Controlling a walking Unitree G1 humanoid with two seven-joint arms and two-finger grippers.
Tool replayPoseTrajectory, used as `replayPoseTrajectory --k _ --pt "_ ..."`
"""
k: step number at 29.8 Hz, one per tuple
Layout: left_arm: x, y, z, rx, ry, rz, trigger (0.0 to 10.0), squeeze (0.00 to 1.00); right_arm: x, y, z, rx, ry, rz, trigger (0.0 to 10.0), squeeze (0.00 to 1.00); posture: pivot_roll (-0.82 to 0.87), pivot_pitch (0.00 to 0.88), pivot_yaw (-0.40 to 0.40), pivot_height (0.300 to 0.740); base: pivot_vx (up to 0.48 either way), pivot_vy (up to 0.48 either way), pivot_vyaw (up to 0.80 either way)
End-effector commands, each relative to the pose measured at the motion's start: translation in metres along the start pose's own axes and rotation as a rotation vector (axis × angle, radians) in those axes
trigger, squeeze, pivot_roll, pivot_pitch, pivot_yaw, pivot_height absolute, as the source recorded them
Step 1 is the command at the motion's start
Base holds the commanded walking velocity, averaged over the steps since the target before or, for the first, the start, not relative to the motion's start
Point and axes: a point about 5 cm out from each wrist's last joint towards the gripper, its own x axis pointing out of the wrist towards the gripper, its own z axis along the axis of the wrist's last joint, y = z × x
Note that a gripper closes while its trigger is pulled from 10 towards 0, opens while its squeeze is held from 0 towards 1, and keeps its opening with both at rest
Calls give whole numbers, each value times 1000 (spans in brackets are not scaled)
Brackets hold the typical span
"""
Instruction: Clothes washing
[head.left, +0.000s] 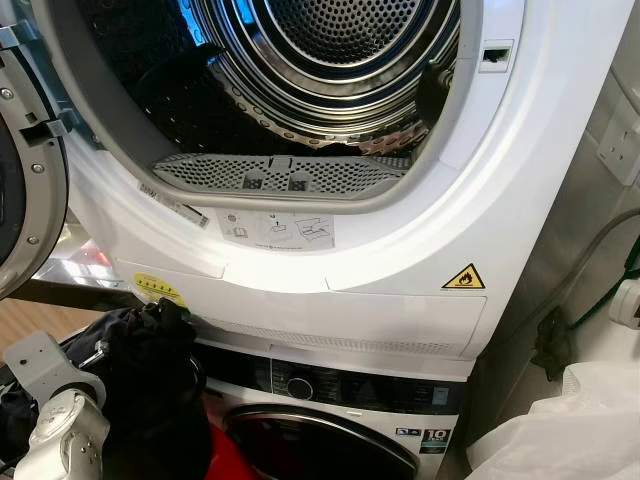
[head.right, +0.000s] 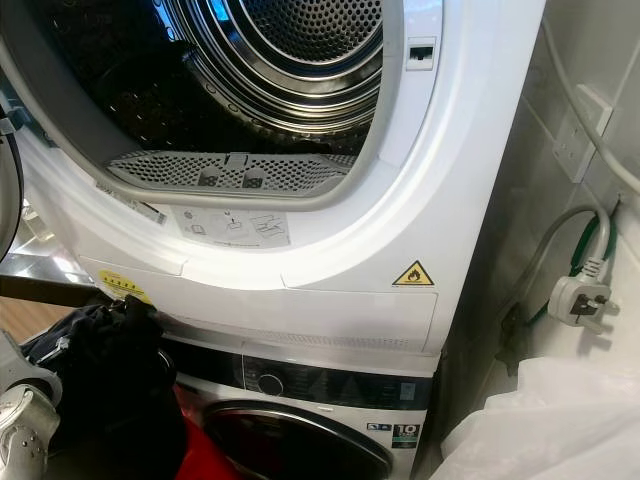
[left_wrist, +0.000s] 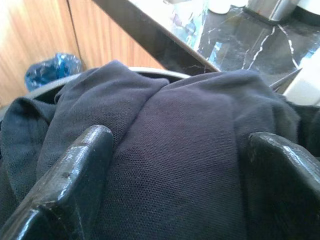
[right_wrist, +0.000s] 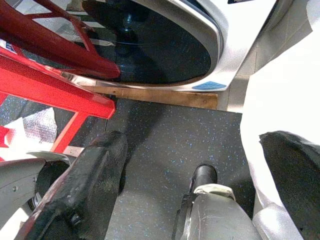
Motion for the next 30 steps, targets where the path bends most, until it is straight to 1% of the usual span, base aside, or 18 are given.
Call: replayPoseTrajectory --k 1,10,15,20,23,24,26,29,30 --pt "4 8 1 9 6 26 10000 0 0 4 0 -7 7 14 10000 0 103 0 102 740 0 0 0" --pt "12 9 -5 21 65 51 10000 0 0 1 0 -13 6 9 10000 0 107 0 89 740 0 0 0" --pt "13 7 -9 -26 95 69 10000 0 0 -1 -1 -21 11 7 10000 0 104 0 82 740 0 0 0" --pt "13 7 -16 -34 136 83 10000 0 0 -3 -1 -23 10 4 10000 0 104 0 78 740 0 0 0" --pt "11 10 -24 -39 177 122 10000 0 0 -4 -1 -27 9 5 10000 0 105 0 77 740 0 0 0" --pt "11 14 -29 -68 201 158 10000 0 0 -4 -1 -29 8 4 10000 0 103 0 75 740 0 0 0" --pt "11 16 -31 -102 212 176 10000 0 0 -4 -1 -30 8 4 10000 0 102 0 74 740 0 0 0" --pt "12 14 -32 -152 232 173 10000 0 0 -4 0 -33 6 5 10000 0 101 0 73 740 0 0 0" --pt "13 12 -33 -152 242 160 10000 0 0 -4 0 -34 5 5 10000 0 103 0 71 740 0 0 0"
